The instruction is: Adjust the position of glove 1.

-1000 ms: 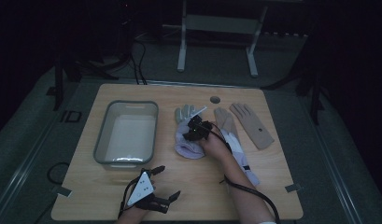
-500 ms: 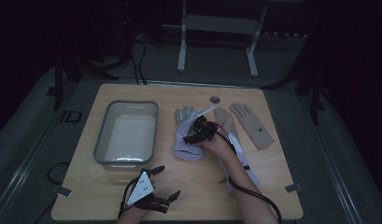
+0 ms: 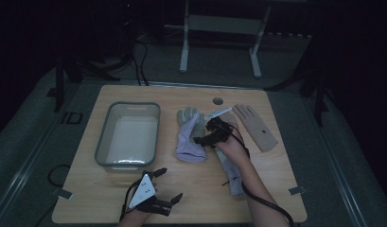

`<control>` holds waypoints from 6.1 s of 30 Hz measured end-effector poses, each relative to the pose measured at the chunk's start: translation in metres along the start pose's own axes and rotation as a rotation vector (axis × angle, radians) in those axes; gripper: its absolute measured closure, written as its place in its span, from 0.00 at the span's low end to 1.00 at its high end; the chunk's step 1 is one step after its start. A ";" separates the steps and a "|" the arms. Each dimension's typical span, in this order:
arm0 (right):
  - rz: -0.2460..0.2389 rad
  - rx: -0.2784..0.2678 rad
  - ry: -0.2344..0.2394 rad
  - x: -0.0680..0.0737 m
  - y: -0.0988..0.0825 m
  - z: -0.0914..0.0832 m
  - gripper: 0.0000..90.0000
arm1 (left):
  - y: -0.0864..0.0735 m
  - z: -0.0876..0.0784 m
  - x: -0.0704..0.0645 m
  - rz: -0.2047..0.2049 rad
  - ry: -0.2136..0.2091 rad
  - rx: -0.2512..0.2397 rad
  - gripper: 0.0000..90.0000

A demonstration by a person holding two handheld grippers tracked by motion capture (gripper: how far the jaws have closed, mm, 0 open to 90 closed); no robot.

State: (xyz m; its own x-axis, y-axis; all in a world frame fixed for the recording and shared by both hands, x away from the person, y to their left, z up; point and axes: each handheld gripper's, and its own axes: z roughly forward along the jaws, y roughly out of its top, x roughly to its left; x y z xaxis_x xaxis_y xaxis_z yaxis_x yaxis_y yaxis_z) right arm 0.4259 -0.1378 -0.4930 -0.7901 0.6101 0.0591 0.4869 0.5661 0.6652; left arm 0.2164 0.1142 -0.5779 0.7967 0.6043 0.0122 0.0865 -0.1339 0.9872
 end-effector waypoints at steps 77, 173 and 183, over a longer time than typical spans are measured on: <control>0.286 -0.051 -0.223 0.012 -0.146 -0.082 0.85 | 0.000 0.000 0.000 -0.005 0.008 -0.002 0.02; 0.445 0.007 -0.252 0.041 0.001 0.039 0.64 | 0.000 0.000 -0.001 -0.001 0.004 -0.004 0.02; 0.506 -0.031 -0.291 0.034 -0.015 0.027 0.63 | 0.000 0.000 -0.001 -0.001 0.002 -0.003 0.02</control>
State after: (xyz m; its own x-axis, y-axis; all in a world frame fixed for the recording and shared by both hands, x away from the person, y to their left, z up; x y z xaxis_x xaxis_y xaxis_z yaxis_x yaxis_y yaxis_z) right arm 0.4019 -0.1107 -0.5207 -0.3254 0.9300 0.1710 0.7623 0.1510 0.6293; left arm 0.2158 0.1140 -0.5780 0.7956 0.6057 0.0111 0.0857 -0.1307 0.9877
